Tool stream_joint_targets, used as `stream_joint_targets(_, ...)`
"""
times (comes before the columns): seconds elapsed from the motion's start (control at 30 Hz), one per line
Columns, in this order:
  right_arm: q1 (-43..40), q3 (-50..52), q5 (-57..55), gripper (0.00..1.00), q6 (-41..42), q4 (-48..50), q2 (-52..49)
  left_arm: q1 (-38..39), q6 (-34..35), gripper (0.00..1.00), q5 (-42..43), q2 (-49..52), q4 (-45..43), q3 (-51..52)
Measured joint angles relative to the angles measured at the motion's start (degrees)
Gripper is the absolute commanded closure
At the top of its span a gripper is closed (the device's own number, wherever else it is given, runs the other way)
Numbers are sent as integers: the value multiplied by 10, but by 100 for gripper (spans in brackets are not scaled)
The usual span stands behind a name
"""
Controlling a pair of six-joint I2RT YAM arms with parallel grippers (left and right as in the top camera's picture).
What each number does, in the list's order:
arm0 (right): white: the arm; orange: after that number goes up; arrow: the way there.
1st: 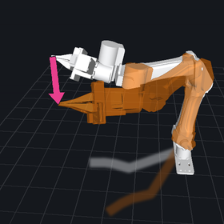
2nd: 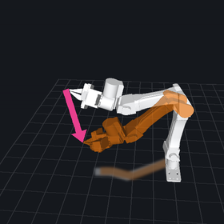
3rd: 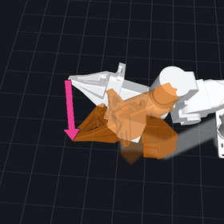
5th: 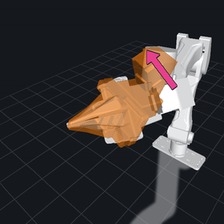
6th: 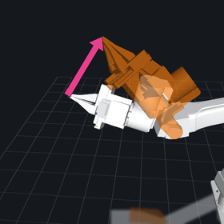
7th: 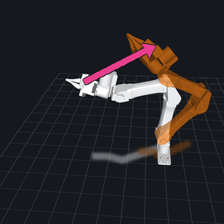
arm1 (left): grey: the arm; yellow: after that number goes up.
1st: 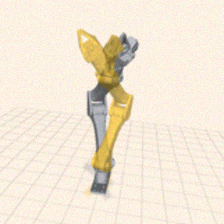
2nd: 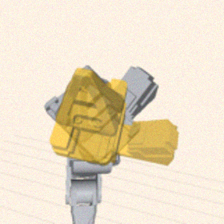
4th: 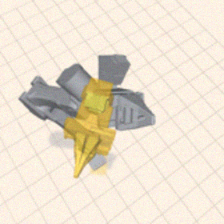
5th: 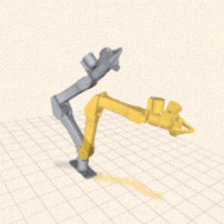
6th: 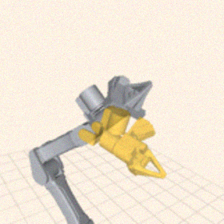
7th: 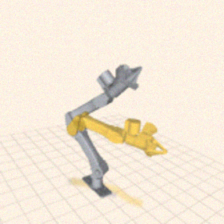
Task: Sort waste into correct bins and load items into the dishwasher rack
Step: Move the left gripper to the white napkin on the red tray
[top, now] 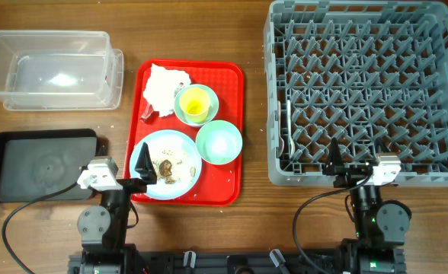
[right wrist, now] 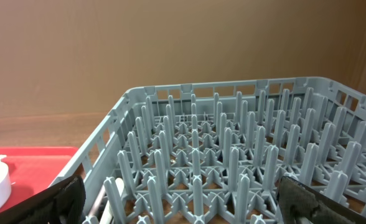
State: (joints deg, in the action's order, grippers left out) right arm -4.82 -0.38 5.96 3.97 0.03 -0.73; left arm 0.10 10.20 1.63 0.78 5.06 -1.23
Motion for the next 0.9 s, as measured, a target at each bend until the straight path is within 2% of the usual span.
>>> stream_joint_targets(0.2, 0, 0, -46, 0, -84, 0, -3, -1, 0, 0, 0, 0, 0, 0)
stream_joint_targets(0.9, 0, 0, -50, 0, -93, 0, -3, -1, 0, 0, 0, 0, 0, 0)
